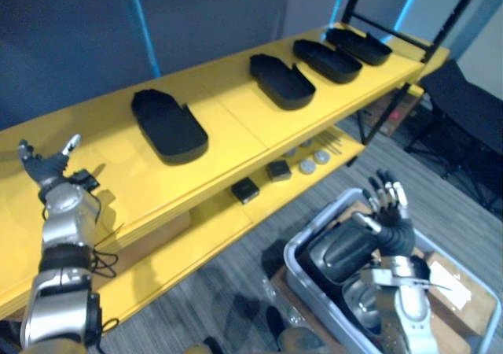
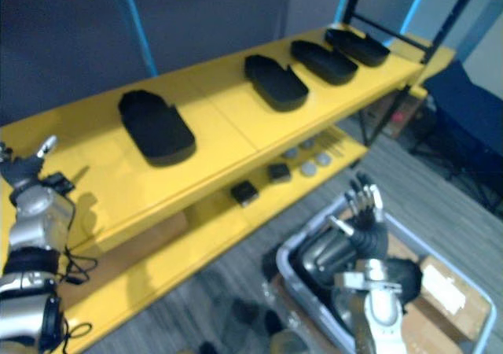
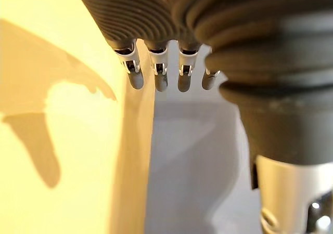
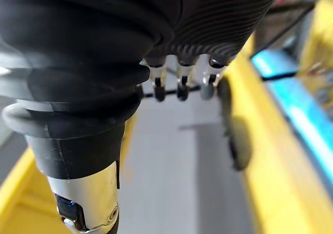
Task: Walk over and take plastic housings, then place them on the shelf
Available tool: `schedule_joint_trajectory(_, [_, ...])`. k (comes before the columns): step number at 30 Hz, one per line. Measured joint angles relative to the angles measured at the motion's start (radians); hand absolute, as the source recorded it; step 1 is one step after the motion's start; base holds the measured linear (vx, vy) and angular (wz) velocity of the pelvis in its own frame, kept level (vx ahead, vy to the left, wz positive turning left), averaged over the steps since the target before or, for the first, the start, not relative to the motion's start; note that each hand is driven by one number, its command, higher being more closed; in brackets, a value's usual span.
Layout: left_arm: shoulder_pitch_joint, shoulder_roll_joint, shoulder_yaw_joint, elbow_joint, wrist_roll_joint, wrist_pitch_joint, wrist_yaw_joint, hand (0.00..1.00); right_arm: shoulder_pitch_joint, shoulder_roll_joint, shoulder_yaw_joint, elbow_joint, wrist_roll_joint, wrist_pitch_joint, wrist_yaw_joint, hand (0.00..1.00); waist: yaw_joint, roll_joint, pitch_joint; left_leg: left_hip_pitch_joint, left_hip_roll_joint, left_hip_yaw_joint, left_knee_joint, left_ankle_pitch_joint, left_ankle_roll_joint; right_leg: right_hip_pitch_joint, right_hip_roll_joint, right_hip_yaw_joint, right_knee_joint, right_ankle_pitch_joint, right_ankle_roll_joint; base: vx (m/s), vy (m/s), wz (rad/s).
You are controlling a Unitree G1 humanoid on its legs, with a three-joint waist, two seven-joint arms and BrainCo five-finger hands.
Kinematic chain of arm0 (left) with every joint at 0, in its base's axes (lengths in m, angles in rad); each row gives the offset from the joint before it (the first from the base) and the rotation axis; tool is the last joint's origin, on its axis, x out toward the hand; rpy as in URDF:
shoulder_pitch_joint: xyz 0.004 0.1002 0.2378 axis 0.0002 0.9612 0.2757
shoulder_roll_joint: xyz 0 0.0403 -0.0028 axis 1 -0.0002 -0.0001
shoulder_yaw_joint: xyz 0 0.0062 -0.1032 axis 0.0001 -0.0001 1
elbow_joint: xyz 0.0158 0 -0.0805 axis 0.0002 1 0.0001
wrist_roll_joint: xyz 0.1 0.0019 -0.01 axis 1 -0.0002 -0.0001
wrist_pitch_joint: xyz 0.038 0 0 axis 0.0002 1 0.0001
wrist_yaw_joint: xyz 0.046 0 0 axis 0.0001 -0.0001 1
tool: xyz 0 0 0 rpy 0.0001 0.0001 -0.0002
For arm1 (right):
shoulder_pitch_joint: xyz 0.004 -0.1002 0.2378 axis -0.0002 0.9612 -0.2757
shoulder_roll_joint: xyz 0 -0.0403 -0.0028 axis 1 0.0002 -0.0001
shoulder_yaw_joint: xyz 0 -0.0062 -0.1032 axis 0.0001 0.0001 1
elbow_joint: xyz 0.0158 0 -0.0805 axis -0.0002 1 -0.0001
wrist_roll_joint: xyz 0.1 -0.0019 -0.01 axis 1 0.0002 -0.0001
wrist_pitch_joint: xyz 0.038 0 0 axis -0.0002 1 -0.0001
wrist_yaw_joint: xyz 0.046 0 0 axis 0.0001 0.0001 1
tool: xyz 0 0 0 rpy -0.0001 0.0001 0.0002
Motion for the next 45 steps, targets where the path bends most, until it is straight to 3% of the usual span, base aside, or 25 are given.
schedule_joint_trajectory(3, [0.118, -0.074, 0.022, -0.245, 0.055, -0.040, 0.000, 0.00, -0.008, 0.000, -0.004, -0.029, -0.005, -0.002, -0.011, 0.00, 0.024, 0.007, -0.009, 0.001, -0.023, -0.023, -0.031, 0.015, 0.006, -0.003, -0.014, -0.027, 0.014, -0.018, 0.002, 0.01, 0.021, 0.34])
schedule_joint_trajectory(5, [0.226, -0.153, 0.038, -0.445, 0.141, -0.064, 0.009, 0.00, -0.029, 0.000, -0.003, -0.043, -0.039, -0.002, -0.043, 0.00, 0.051, 0.027, -0.036, -0.002, -0.042, -0.050, -0.049, 0.025, 0.011, 0.001, -0.027, -0.059, 0.016, -0.026, 0.002, 0.05, 0.019, 0.36])
schedule_joint_trajectory(7, [0.300, -0.197, 0.041, -0.548, 0.155, -0.084, 0.011, 0.00, -0.064, 0.000, -0.003, -0.041, -0.062, -0.001, -0.074, 0.00, 0.078, 0.045, -0.057, -0.001, -0.050, -0.064, -0.058, 0.030, 0.013, 0.004, -0.031, -0.080, 0.017, -0.027, 0.002, 0.05, 0.015, 0.32])
schedule_joint_trajectory(10, [0.383, -0.270, 0.098, -0.659, 0.223, -0.109, 0.032, 0.00, -0.124, 0.002, -0.001, -0.038, -0.107, 0.002, -0.117, 0.00, 0.111, 0.060, -0.071, -0.002, -0.066, -0.100, -0.074, 0.043, 0.016, 0.019, -0.042, -0.128, 0.012, -0.036, 0.003, 0.02, -0.008, 0.34])
schedule_joint_trajectory(15, [0.520, -0.343, 0.190, -0.763, 0.354, -0.132, 0.097, 0.00, -0.153, 0.026, -0.001, -0.030, -0.130, 0.007, -0.140, 0.00, 0.158, 0.049, -0.085, -0.001, -0.086, -0.143, -0.118, 0.073, 0.014, 0.018, -0.053, -0.181, 0.027, -0.063, -0.006, -0.01, -0.020, 0.30])
schedule_joint_trajectory(19, [0.605, -0.399, 0.212, -0.792, 0.379, -0.162, 0.117, 0.00, -0.157, 0.066, 0.000, -0.026, -0.130, 0.023, -0.153, 0.00, 0.171, 0.032, -0.100, -0.001, -0.100, -0.170, -0.139, 0.083, 0.015, 0.018, -0.062, -0.208, 0.033, -0.079, -0.005, 0.01, 0.000, 0.22])
schedule_joint_trajectory(24, [0.686, -0.499, 0.216, -0.781, 0.370, -0.162, 0.122, 0.00, -0.158, 0.107, 0.003, 0.015, -0.149, 0.033, -0.163, 0.00, 0.187, 0.017, -0.109, -0.009, -0.114, -0.195, -0.149, 0.087, 0.020, 0.019, -0.072, -0.241, 0.045, -0.089, -0.011, 0.04, 0.014, 0.18])
schedule_joint_trajectory(28, [0.694, -0.520, 0.228, -0.595, 0.253, -0.192, 0.149, 0.00, -0.165, 0.109, 0.007, 0.070, -0.151, 0.034, -0.199, 0.00, 0.198, 0.012, -0.109, -0.017, -0.127, -0.217, -0.176, 0.102, 0.026, 0.013, -0.080, -0.264, 0.045, -0.089, -0.009, 0.04, 0.010, 0.17])
schedule_joint_trajectory(31, [0.698, -0.553, 0.233, -0.558, 0.249, -0.215, 0.167, 0.00, -0.166, 0.115, 0.006, 0.081, -0.164, 0.052, -0.230, 0.00, 0.209, 0.003, -0.110, -0.016, -0.129, -0.221, -0.187, 0.107, 0.026, 0.012, -0.081, -0.270, 0.045, -0.089, -0.009, 0.04, -0.001, 0.06])
schedule_joint_trajectory(37, [0.689, -0.554, 0.221, -0.575, 0.249, -0.288, 0.068, 0.00, -0.171, 0.126, -0.009, 0.081, -0.164, 0.052, -0.258, 0.00, 0.206, 0.001, -0.111, 0.002, -0.133, -0.224, -0.219, 0.114, 0.027, 0.015, -0.082, -0.272, 0.048, -0.087, -0.008, 0.03, 0.003, 0.01])
schedule_joint_trajectory(45, [0.642, -0.549, 0.136, -0.879, 0.255, -0.359, -0.073, 0.00, -0.156, 0.150, -0.047, 0.075, -0.166, 0.050, -0.238, 0.00, 0.178, 0.019, -0.095, 0.039, -0.135, -0.219, -0.259, 0.124, 0.033, 0.027, -0.082, -0.273, 0.057, -0.068, -0.001, 0.01, 0.010, -0.02])
